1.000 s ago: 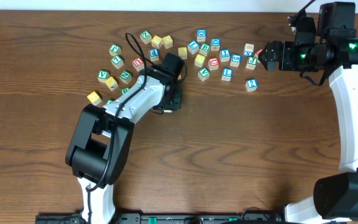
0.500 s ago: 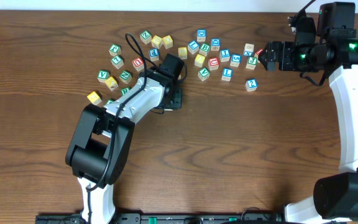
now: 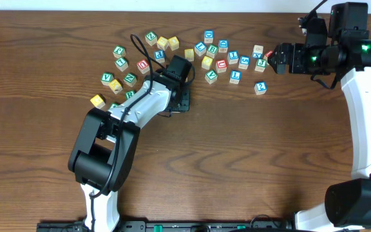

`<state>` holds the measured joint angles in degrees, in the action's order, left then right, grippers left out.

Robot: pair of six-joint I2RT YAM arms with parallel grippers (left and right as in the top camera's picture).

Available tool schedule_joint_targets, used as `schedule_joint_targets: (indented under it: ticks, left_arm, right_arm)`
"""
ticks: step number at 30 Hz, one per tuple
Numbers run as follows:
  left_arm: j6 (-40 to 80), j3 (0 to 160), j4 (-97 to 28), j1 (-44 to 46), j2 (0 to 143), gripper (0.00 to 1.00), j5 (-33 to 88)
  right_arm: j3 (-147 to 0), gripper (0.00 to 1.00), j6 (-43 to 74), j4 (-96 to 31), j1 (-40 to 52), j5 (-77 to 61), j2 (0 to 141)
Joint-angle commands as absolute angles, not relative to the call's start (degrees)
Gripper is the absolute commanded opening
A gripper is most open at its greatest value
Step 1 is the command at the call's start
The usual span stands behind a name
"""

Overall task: Spell out CORL
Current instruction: 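Carry the C block toward the open table area and set it down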

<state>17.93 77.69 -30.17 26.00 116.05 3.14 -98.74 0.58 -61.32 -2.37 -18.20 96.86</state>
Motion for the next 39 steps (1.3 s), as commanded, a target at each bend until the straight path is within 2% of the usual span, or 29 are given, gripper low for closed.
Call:
schedule_joint_targets:
  ticks: [1,20,27,39]
  left_arm:
    - [17.17,77.08,-30.48,26.13,116.18,0.29,3.44]
    - [17.61,77.08,-30.79,26.24,116.18,0.29,3.46]
    - [17.63,77.08,-30.76,26.24,116.18,0.35,3.46]
    - [17.63,77.08,-30.74,26.24,116.18,0.36,3.46]
  right_arm:
    - [-99.96,0.99,-0.1,-61.52,-1.72,-17.91,96.73]
    - [-99.96,0.99,-0.1,-61.78,-1.74,-17.91,96.73]
    - [-99.96,0.99,-0.1,-61.76,-1.74,-17.91,96.73]
    - [-99.96,0.99,-0.1,-61.78,-1.74,-17.91,96.73]
